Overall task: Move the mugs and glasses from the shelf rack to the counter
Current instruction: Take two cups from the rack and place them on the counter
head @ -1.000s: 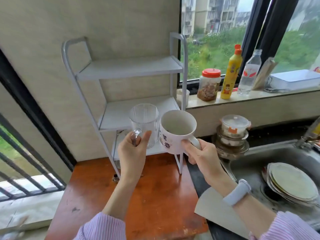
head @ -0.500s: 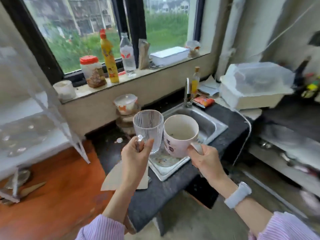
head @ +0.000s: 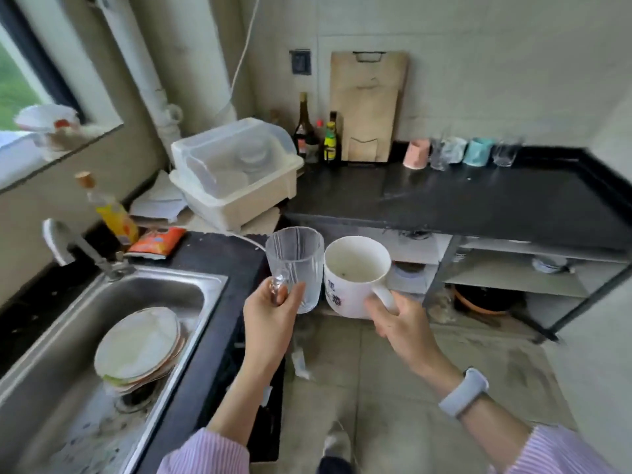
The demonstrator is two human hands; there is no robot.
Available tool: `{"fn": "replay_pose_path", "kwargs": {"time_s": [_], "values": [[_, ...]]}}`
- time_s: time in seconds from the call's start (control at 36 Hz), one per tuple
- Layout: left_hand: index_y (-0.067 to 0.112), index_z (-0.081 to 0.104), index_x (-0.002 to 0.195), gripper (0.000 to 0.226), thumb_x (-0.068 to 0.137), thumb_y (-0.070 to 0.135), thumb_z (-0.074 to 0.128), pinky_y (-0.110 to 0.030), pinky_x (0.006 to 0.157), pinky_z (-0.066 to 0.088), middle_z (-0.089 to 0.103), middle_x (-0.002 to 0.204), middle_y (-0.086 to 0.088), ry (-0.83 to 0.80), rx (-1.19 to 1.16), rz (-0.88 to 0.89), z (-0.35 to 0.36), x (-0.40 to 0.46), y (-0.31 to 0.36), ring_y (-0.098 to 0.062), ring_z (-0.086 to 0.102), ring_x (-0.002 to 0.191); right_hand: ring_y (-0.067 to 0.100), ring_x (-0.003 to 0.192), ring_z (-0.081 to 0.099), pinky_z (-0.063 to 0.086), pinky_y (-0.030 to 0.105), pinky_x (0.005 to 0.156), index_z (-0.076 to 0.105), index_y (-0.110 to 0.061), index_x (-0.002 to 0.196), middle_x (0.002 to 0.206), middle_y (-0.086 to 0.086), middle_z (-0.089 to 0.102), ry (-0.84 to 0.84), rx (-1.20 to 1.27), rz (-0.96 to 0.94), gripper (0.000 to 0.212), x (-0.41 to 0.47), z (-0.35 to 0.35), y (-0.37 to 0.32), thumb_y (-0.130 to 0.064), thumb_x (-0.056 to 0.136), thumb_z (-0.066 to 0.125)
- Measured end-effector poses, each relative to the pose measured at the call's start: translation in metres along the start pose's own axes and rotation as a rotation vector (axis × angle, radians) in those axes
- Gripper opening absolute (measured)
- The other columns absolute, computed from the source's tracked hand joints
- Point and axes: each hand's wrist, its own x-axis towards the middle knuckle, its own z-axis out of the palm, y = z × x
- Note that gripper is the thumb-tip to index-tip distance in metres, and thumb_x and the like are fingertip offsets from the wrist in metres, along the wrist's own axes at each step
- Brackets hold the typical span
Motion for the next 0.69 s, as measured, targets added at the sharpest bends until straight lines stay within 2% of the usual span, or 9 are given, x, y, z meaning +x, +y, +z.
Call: {"fn": "replay_pose_path", "kwargs": {"time_s": [0.08,0.19,0.36,0.47,0.58,0.64,0.69], "values": [[0.027,0.023,0.053,0.053,0.080,0.018,0.067,-0.023,0.053,0.028,0.027,0.050,0.010,-0.098,-0.027,-0.008,0.059,0.037,-0.008,-0.011,0.023,0.053,0.018,0.052,0.031,0.024,0.031,0.053,0.035,-0.014,0.054,0.052,0.006,0.032,0.095,-0.020,0.018,0.039,0.042,-0.033,0.017,-0.025,0.082,0.060],[0.026,0.024,0.051,0.053,0.080,0.015,0.067,-0.033,0.058,0.028,0.027,0.049,0.011,-0.194,-0.046,-0.019,0.138,0.098,-0.017,-0.012,0.024,0.054,0.017,0.052,0.031,0.024,0.033,0.054,0.040,-0.010,0.057,0.053,0.007,0.033,0.188,-0.027,0.054,0.031,0.111,-0.074,0.030,-0.031,0.074,0.057],[0.024,0.024,0.052,0.051,0.080,0.016,0.066,-0.033,0.060,0.030,0.029,0.048,0.010,-0.326,-0.014,0.010,0.244,0.191,-0.021,-0.011,0.025,0.054,0.018,0.054,0.030,0.023,0.032,0.053,0.040,-0.011,0.060,0.056,0.009,0.034,0.311,-0.051,0.132,0.030,0.212,-0.130,0.044,-0.023,0.081,0.058],[0.020,0.027,0.056,0.046,0.081,0.017,0.065,-0.033,0.057,0.032,0.030,0.047,0.009,-0.424,0.001,0.017,0.315,0.238,-0.019,-0.011,0.027,0.052,0.016,0.050,0.033,0.024,0.026,0.050,0.041,-0.009,0.060,0.054,0.008,0.036,0.384,-0.072,0.165,0.031,0.264,-0.169,0.055,-0.016,0.086,0.055],[0.004,0.035,0.059,0.041,0.082,0.019,0.065,-0.033,0.056,0.038,0.038,0.052,-0.004,-0.495,0.011,0.009,0.383,0.272,-0.024,-0.014,0.033,0.054,0.011,0.046,0.033,0.026,0.025,0.048,0.042,-0.015,0.056,0.050,-0.001,0.037,0.467,-0.029,0.205,0.032,0.312,-0.207,0.072,-0.015,0.086,0.055],[-0.004,0.039,0.063,0.039,0.082,0.018,0.065,-0.034,0.058,0.038,0.041,0.056,-0.015,-0.527,0.023,-0.003,0.417,0.286,-0.027,-0.017,0.034,0.057,0.006,0.042,0.034,0.027,0.020,0.045,0.044,-0.017,0.055,0.044,-0.008,0.039,0.498,-0.033,0.220,0.034,0.336,-0.225,0.083,-0.016,0.086,0.055],[-0.005,0.040,0.065,0.037,0.080,0.018,0.065,-0.035,0.059,0.038,0.042,0.060,-0.021,-0.546,0.042,-0.012,0.450,0.298,-0.033,-0.018,0.034,0.058,0.006,0.040,0.032,0.026,0.020,0.043,0.042,-0.020,0.050,0.039,-0.010,0.037,0.534,-0.026,0.231,0.038,0.359,-0.245,0.095,-0.016,0.085,0.055]]}}
